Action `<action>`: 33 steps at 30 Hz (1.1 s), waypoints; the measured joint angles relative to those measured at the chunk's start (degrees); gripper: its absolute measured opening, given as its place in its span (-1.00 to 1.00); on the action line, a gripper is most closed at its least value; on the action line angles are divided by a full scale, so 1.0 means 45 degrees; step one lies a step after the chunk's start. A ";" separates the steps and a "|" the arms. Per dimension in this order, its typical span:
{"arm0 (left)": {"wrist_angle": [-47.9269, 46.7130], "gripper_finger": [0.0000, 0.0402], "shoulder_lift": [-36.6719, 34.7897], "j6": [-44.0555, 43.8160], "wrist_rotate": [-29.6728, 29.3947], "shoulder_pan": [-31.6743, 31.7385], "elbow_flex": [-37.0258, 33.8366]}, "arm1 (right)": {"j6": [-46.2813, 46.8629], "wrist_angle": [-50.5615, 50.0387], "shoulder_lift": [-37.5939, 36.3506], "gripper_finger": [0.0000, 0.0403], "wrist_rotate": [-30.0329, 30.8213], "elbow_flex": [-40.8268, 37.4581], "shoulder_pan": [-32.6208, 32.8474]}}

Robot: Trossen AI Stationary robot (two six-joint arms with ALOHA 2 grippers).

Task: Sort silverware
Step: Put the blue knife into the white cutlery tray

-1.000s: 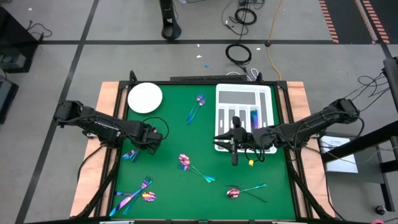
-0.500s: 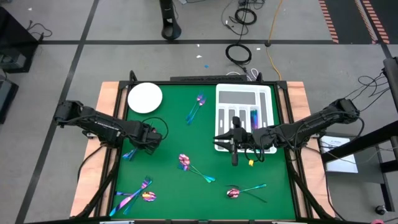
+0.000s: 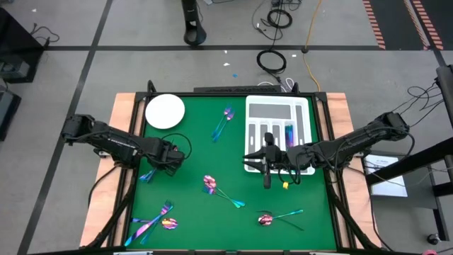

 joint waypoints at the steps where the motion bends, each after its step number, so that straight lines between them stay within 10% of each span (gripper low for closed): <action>1: 0.0010 -0.81 0.0000 -0.0002 -0.0014 0.0000 0.0000 | 0.0000 -0.0005 0.0000 -0.65 0.0000 0.0000 0.0000; 33: 0.1374 -0.76 0.0000 0.0335 -0.0030 0.0000 0.0000 | 0.0044 -0.0024 0.0000 -0.65 0.0000 0.0000 0.0000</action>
